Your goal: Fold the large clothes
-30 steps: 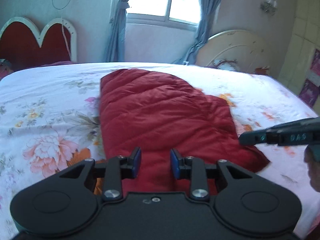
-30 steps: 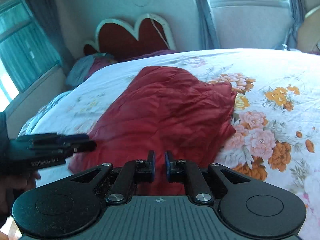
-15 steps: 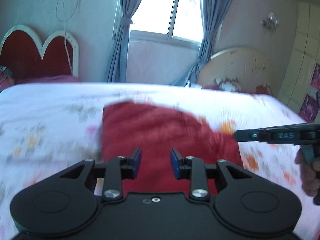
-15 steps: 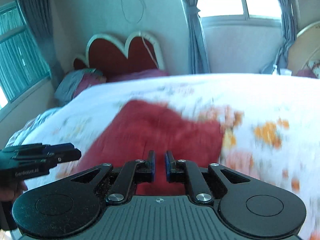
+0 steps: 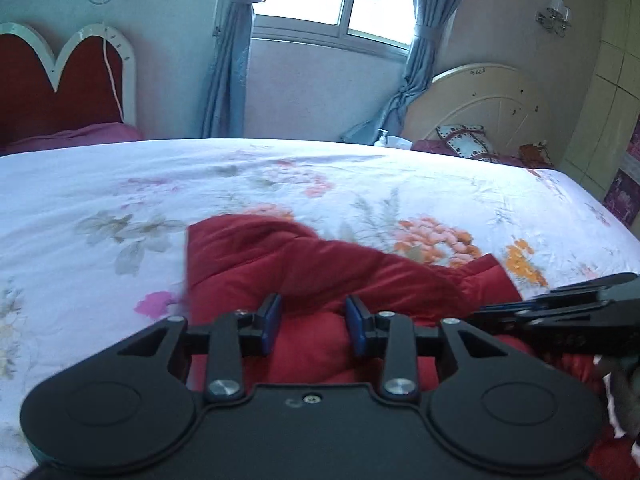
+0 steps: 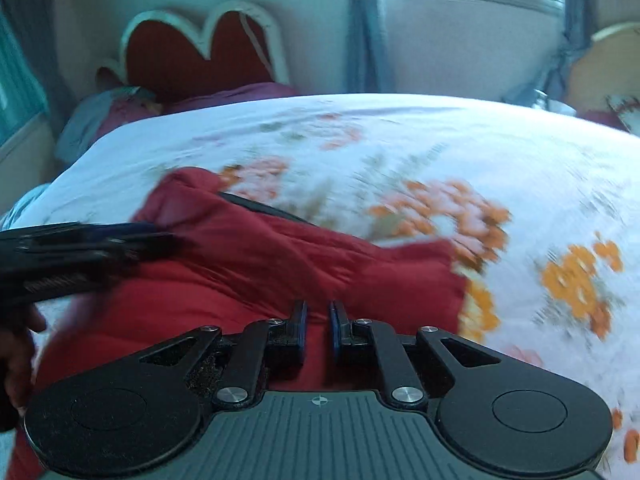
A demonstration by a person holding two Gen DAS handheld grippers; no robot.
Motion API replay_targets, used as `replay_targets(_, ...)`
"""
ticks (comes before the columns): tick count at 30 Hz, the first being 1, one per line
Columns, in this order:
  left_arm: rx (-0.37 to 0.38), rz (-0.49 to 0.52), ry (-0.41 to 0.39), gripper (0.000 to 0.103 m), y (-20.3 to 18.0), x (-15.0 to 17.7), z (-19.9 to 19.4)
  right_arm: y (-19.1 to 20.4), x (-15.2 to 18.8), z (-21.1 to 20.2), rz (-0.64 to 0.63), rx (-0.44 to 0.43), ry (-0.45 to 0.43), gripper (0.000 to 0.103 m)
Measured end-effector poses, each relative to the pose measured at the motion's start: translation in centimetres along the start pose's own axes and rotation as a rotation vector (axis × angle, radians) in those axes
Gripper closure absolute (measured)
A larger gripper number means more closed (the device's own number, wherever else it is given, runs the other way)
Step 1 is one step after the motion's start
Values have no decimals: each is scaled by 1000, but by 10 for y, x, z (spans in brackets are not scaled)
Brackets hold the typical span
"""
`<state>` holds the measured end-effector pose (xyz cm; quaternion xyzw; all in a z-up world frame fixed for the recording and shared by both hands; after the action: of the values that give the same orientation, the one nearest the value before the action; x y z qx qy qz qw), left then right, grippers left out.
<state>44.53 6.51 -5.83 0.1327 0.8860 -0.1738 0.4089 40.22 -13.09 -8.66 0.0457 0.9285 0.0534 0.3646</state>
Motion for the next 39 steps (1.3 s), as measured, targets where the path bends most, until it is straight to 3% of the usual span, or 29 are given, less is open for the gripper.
replay_targets(3, -37, 13, 0, 69, 3, 4, -24, -23, 9, -19, 64, 29, -2, 93)
replay_targets(8, 21, 43, -79, 68, -41, 16, -81, -5, 19, -83, 33, -53, -135, 93)
replay_targets(11, 56, 79, -20, 61, -71, 31, -72, 23, 31, -75, -67, -72, -76, 92)
replay_targets(14, -26, 159, 47, 59, -79, 48, -57, 27, 43, -57, -117, -13, -39, 79)
replay_targets(18, -51, 108, 22, 69, -73, 53, -86, 21, 49, -75, -112, 44, -43, 79)
replay_targets(20, -6, 91, -23, 69, -78, 54, -113, 29, 54, -103, -132, 13, -90, 79)
replay_targets(23, 24, 81, -34, 69, -93, 66, -134, 45, 68, -126, -168, -19, -90, 79)
replay_targets(27, -16, 24, -6, 67, -90, 94, -136, 62, 96, -121, -233, -14, -38, 79)
replay_targets(31, -79, -42, 12, 67, -77, 109, -142, 62, 109, -118, -217, 3, -9, 79)
replay_targets(34, -97, -51, 23, 69, -79, 111, -158, 63, 114, -137, -221, 19, -24, 79)
replay_targets(39, -79, -38, -64, 68, -112, 113, -213, 63, 130, -194, -214, 26, -102, 79)
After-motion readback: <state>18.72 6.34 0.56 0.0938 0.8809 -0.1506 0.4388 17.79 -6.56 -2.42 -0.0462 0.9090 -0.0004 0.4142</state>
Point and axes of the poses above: each gripper's, at about its wrist camera, not at the fingertips, and z roughly the way its jaws point, y to its left, x to its underside, the point moved 3 cm from there along z, roughly the way its jaws point, and after that the axes turned 7 degrees about x, right-handed, at the moved point
